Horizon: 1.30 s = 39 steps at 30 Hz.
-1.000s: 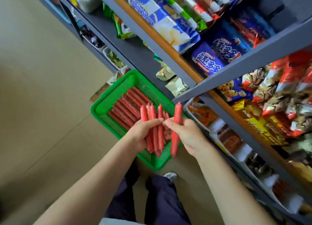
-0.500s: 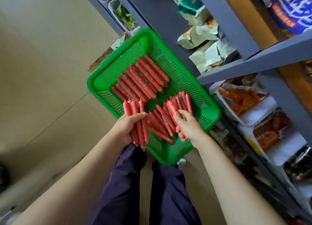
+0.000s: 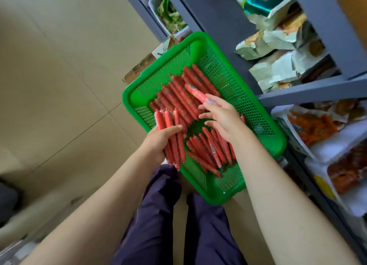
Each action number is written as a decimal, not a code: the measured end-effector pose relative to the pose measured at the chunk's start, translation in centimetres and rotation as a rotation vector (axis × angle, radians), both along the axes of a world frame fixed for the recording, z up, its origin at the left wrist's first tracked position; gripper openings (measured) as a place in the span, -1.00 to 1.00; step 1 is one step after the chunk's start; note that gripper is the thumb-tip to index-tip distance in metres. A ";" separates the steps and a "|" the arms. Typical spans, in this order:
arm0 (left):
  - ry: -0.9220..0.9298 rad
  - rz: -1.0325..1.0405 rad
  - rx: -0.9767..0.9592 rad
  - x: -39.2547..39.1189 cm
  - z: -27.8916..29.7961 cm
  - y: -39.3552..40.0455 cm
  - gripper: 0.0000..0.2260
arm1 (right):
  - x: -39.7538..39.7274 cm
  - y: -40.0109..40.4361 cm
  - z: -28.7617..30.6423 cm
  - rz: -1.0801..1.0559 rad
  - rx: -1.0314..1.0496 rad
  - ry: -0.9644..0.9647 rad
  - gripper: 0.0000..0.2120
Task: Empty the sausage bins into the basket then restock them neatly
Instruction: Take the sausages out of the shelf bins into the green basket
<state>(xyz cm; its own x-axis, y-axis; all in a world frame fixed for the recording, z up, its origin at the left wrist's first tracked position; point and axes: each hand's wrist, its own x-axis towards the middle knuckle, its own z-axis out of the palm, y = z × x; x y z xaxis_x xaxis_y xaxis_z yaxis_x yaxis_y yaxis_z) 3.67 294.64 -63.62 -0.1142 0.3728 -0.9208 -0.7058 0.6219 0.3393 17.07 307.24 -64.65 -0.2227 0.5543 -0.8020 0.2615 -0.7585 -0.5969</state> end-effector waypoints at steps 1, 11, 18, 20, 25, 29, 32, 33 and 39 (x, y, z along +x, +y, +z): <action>-0.008 0.002 -0.005 0.1 -0.2 0.0 -0.88 | -0.3 0.2 -0.1 -0.026 -0.022 0.007 -0.76; -0.120 0.023 0.019 0.5 -0.3 -0.3 -0.96 | -1.3 0.0 -0.5 -0.197 -0.101 0.015 -0.72; -0.088 0.015 0.139 1.7 -0.1 1.1 -0.73 | 0.4 -3.4 2.4 0.018 -0.119 0.083 -0.82; -0.060 -0.006 0.151 2.5 0.1 1.5 -0.65 | 0.9 -4.8 3.2 0.001 -0.143 0.176 -0.82; -0.092 -0.052 0.193 4.6 0.9 1.9 -0.58 | 2.9 -6.4 3.2 -0.098 -0.097 0.199 -0.72; -0.106 -0.136 0.238 5.9 1.5 2.0 -0.80 | 4.9 -6.2 3.7 -0.133 -0.088 0.189 -0.75; -0.035 -0.133 0.182 6.5 2.0 2.2 -0.83 | 6.6 -6.0 4.2 -0.147 -0.071 0.218 -0.73; -0.029 -0.132 0.173 6.8 2.0 2.2 -0.81 | 7.1 -5.9 4.3 -0.132 -0.064 0.219 -0.73; -0.182 -0.189 0.237 8.3 2.6 2.4 -0.79 | 9.5 -5.6 4.7 -0.127 -0.026 0.167 -0.73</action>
